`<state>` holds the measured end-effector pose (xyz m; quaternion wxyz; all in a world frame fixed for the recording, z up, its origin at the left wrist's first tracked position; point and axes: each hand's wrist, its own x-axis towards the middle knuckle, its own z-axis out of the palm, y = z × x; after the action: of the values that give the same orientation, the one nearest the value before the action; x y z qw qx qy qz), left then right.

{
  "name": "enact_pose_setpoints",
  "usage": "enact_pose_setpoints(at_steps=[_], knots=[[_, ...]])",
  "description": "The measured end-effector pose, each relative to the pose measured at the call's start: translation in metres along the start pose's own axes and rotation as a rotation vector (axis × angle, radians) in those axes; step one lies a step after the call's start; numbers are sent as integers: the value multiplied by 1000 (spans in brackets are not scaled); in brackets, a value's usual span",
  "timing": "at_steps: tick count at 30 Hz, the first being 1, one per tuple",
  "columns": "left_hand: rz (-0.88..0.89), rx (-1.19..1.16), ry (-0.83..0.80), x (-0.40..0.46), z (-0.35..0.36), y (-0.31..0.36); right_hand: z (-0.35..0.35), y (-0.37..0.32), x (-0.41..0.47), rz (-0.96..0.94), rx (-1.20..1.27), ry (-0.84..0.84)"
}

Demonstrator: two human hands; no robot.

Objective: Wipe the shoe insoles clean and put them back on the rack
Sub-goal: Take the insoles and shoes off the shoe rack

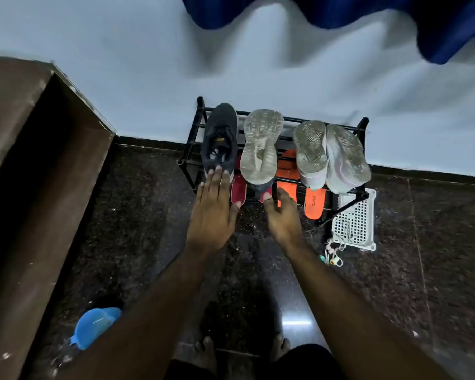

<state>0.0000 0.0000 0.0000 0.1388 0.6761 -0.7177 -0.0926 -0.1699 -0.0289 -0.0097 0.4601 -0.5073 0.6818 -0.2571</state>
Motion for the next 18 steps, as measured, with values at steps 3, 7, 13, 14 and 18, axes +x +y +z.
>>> enact_pose_setpoints(at_steps=[3,7,13,14,18], knots=[[2,-5,104,17,38,-20,24,28,25,65,217,7],[27,-67,207,38,79,-46,53,47,55,119,674,14],[23,32,348,77,95,-65,71,65,80,144,1023,65],[11,58,352,81,95,-65,72,67,85,173,1048,47],[-17,104,347,90,91,-65,76,70,101,165,1122,-150]])
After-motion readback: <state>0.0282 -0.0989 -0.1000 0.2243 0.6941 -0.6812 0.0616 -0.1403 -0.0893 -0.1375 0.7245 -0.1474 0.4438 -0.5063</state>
